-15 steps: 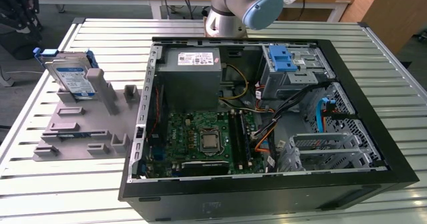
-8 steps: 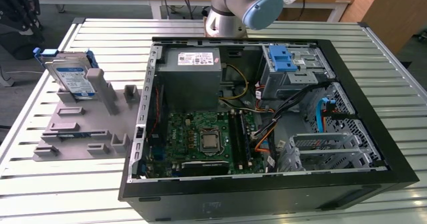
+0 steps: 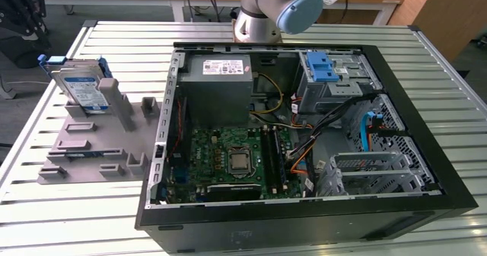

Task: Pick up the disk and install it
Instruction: 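Pick up the disk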

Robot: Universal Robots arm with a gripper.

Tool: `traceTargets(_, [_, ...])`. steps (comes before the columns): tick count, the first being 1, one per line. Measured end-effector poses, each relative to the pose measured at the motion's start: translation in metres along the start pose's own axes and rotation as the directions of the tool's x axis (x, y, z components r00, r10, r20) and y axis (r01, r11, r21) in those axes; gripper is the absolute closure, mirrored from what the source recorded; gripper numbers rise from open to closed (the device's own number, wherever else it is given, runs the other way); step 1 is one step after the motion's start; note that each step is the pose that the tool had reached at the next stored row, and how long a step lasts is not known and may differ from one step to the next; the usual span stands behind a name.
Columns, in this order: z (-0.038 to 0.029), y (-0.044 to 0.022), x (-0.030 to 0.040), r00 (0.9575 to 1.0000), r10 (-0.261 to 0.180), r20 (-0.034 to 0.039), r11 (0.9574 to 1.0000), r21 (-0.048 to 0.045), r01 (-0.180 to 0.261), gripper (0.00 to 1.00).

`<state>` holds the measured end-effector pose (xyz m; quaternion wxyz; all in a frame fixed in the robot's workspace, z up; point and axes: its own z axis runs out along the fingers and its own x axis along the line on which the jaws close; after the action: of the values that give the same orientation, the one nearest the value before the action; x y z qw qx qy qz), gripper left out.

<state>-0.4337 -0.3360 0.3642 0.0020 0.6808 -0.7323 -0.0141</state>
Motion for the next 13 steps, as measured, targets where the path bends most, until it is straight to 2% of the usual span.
traceTargets(6, [0.0001,0.0,0.0,1.0,0.0,0.0,1.0,0.0,0.0,0.89])
traceTargets(7, [0.0001,0.0,0.0,1.0,0.0,0.0,1.0,0.0001,0.0,0.83])
traceTargets(8, [0.0002,0.0,0.0,1.0,0.0,0.0001,1.0,0.0001,0.0,0.83])
traceTargets(10, [0.0007,0.0,0.0,1.0,0.0,0.0002,1.0,0.0004,0.0,0.71])
traceTargets(11, [0.0012,-0.0001,0.0,1.0,0.0,0.0002,1.0,0.0006,0.0,0.71])
traceTargets(13, [0.0034,-0.0001,0.0001,1.0,0.0,0.0001,1.0,0.0011,0.0,0.59])
